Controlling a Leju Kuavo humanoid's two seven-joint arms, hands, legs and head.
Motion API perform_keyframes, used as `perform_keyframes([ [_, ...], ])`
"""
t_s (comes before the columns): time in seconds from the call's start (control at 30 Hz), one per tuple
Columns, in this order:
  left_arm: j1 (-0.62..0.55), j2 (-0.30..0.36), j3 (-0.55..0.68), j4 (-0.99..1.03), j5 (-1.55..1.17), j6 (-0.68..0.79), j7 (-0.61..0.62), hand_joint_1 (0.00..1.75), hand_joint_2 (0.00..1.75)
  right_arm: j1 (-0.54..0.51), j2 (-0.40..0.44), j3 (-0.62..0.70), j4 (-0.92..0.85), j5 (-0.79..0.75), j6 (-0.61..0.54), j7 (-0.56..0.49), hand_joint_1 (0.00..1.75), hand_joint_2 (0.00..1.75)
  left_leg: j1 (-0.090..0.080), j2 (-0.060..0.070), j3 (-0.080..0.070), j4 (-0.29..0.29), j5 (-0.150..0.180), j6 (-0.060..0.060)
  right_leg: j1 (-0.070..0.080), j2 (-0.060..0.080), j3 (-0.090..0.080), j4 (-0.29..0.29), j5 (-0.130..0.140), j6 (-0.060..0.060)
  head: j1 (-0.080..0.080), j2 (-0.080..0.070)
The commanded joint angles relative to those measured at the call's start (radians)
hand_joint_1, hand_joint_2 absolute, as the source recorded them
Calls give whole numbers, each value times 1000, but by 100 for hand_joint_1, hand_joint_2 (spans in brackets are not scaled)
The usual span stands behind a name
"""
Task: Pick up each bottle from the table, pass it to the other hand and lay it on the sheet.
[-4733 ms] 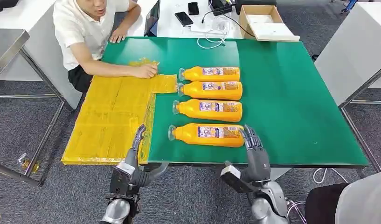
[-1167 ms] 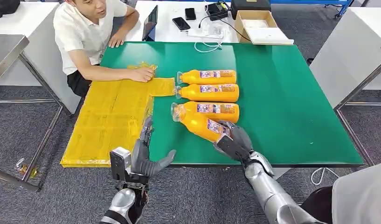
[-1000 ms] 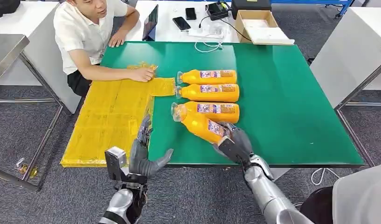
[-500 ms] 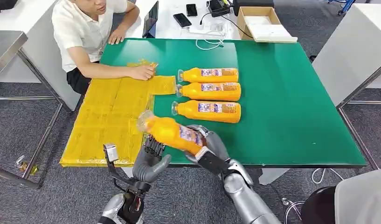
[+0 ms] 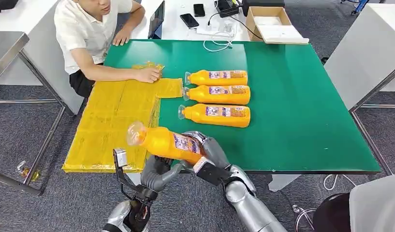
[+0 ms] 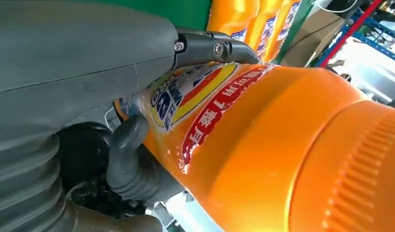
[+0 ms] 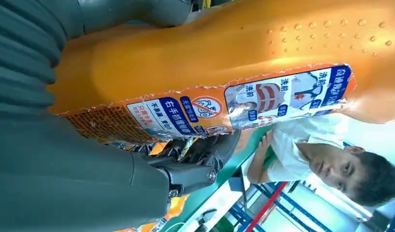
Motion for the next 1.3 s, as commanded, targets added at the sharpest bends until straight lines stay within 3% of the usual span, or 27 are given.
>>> perform_keyframes([
  [0.03,-79,34,-28,85,-89,-42,-106,0,175,-14,17,86,24,-17,25,-20,175,175,0,1,3,-1,-1,-1,1,0,2,0,-1,-2,0,0],
  [0.33,-57,35,-4,-52,-151,-176,-256,0,175,-52,43,149,163,-33,113,-12,175,175,1,1,2,0,-1,-1,1,0,1,0,-1,-2,0,0],
  [0.4,-72,21,4,-48,-148,-172,-261,0,175,-57,65,158,181,-58,178,-20,175,175,1,2,3,-1,-1,-2,1,1,2,0,-1,-2,0,0],
  [0.73,-86,5,-3,-20,-202,-112,-316,3,175,-28,83,228,142,-92,252,-21,175,175,1,0,1,0,-1,-1,1,-2,1,0,-1,-2,0,0],
  [0.77,-87,6,-1,-15,-198,-113,-316,61,175,-29,83,232,142,-95,253,-20,175,175,1,0,2,0,-1,-2,1,-2,2,0,-2,-2,0,0],
  [0.8,-88,8,-3,-12,-197,-119,-317,150,175,-30,83,234,141,-94,249,-20,175,175,1,-1,3,0,-2,-2,1,-3,3,0,-3,-3,0,0],
  [0.83,-87,9,-3,-9,-195,-128,-320,157,175,-32,85,232,141,-104,251,-22,175,175,1,0,4,0,-2,-2,1,-3,4,0,-3,-3,0,0],
  [1.03,-87,9,-3,-9,-195,-128,-320,157,175,-32,85,232,141,-104,251,-22,175,175,1,0,0,0,0,-1,1,-2,0,0,-1,-2,0,0],
  [1.07,-87,9,-3,-9,-195,-128,-320,173,175,-32,85,232,141,-104,251,-22,175,175,1,-1,1,0,-1,-2,1,-3,2,0,-2,-2,0,0],
  [1.1,-87,9,-3,-10,-194,-131,-322,175,175,-34,85,230,141,-108,253,-22,175,175,1,0,0,0,-1,-1,1,-2,0,0,-1,-2,0,0],
  [1.3,-81,18,0,7,-188,-165,-304,175,175,-35,74,224,119,-114,219,-18,175,175,1,0,2,-1,-1,-1,1,-2,2,0,-2,-2,0,0],
])
